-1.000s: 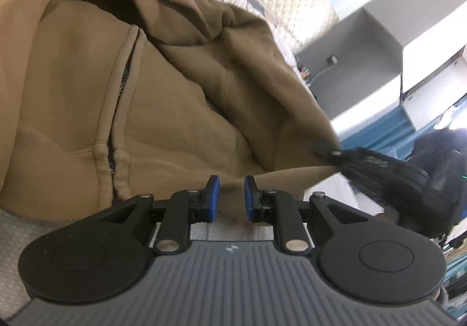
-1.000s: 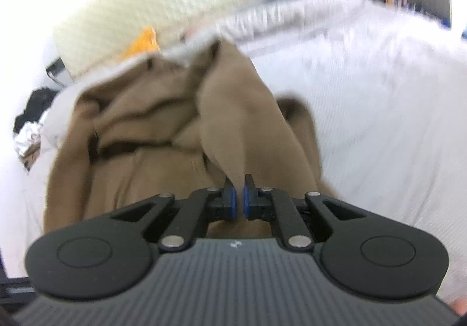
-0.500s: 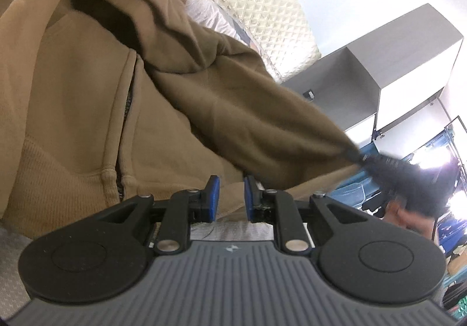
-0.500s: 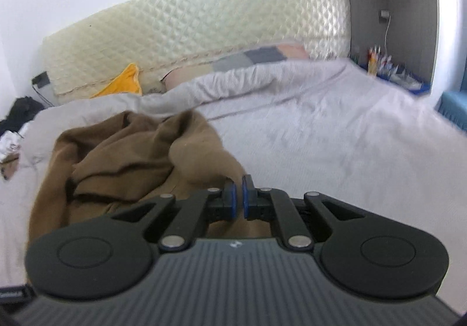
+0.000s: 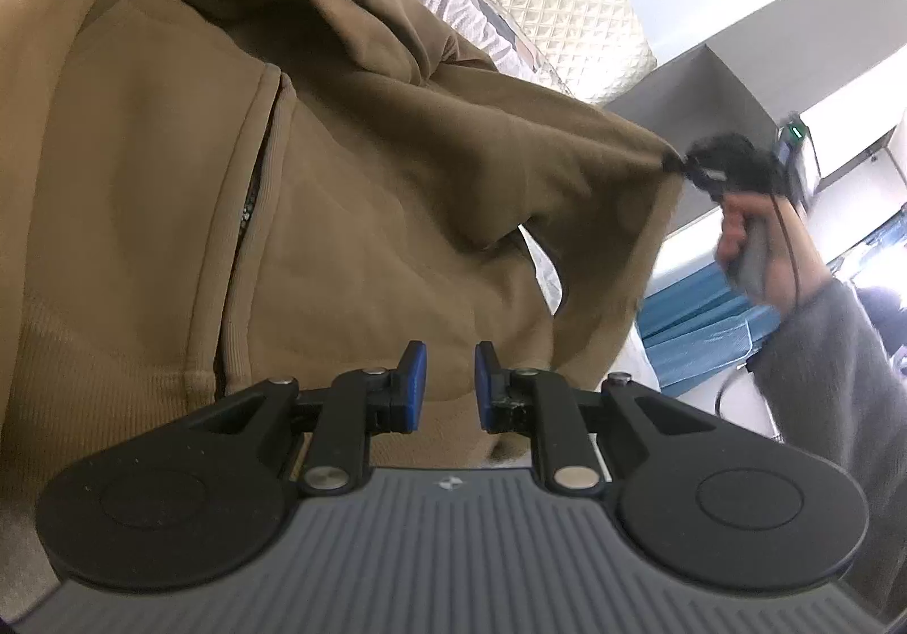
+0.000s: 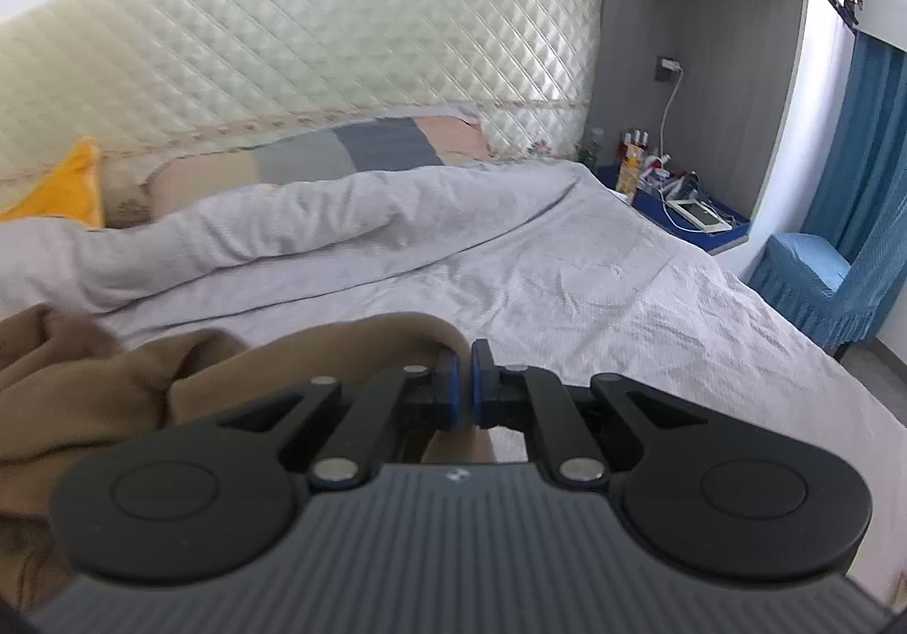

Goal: Fold large clothes

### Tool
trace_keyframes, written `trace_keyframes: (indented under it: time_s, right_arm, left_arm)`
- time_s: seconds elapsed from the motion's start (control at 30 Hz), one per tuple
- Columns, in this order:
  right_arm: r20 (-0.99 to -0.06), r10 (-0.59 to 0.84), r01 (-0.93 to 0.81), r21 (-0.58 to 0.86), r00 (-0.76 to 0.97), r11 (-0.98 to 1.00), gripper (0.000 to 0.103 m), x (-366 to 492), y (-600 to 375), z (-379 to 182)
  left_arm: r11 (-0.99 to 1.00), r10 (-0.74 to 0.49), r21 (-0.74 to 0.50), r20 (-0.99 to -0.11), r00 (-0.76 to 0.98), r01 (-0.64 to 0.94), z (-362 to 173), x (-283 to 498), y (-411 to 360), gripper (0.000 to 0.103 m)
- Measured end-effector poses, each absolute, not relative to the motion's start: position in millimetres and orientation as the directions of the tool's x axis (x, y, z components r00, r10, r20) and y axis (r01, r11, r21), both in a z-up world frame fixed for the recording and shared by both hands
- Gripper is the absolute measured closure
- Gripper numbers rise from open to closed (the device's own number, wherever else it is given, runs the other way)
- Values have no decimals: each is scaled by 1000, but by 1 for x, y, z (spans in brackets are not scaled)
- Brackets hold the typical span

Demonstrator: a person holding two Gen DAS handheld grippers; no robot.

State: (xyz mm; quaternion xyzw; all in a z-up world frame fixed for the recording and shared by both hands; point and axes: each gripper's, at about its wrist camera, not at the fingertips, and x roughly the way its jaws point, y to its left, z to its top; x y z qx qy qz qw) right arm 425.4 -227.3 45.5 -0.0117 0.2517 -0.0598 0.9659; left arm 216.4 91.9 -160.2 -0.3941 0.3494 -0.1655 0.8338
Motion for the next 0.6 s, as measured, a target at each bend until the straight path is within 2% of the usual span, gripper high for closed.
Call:
trace_keyframes:
  time_s: [0.27, 0.43, 0.6]
  right_arm:
    - [-451, -174, 88, -205, 876, 975, 96, 548, -204, 46]
    - [-523, -195, 88, -222, 830, 971, 95, 622, -199, -30]
    - [-547, -147, 27, -221, 824, 975, 95, 648, -188, -111]
  left_arm:
    - [641, -563, -765, -418, 713, 58, -170, 238, 88, 83]
    - [627, -577, -777, -418, 702, 52, -188, 253, 87, 83]
    - [590, -607, -805, -388, 693, 65, -198, 265, 90, 83]
